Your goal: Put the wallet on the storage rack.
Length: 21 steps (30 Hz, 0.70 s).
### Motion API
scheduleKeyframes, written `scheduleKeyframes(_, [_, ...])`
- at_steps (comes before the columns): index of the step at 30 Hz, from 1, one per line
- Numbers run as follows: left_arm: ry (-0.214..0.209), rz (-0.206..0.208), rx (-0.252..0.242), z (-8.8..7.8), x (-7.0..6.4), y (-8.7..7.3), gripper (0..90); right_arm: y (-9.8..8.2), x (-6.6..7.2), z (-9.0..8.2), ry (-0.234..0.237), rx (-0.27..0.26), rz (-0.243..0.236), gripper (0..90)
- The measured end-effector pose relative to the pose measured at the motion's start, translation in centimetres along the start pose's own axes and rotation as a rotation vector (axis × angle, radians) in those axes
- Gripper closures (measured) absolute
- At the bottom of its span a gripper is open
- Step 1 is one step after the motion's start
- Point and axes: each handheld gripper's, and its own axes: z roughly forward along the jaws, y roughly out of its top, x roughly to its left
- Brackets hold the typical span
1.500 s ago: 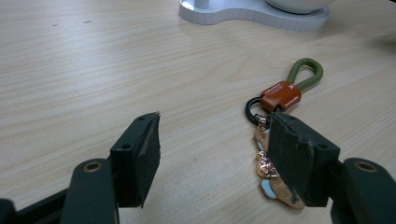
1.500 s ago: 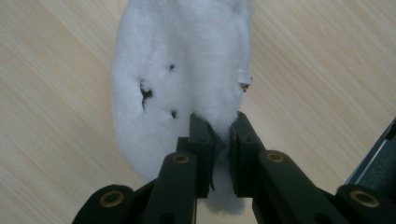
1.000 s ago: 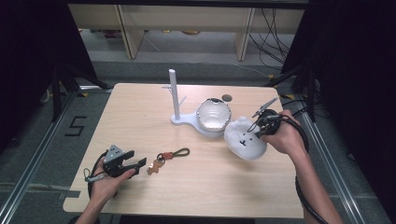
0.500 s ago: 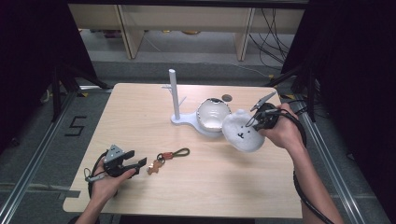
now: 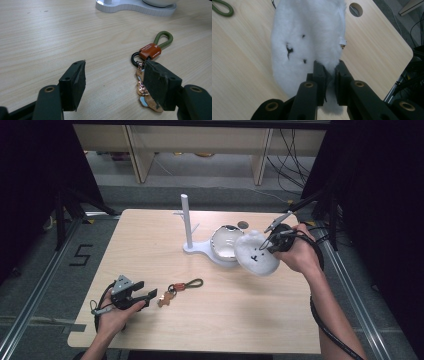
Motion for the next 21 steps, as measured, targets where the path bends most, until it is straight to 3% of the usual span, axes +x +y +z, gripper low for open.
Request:
scheduleKeyframes(20, [0.003, -0.005, -0.002, -0.1, 0.1, 0.0, 33.8, 2.9, 0.0, 0.1, -0.021, -0.056, -0.023, 82.4])
scheduleKeyframes(21, [0.003, -0.006, -0.002, -0.1, 0.1, 0.0, 33.8, 3.1, -0.1, 0.2, -0.028, -0.06, -0.04, 82.4])
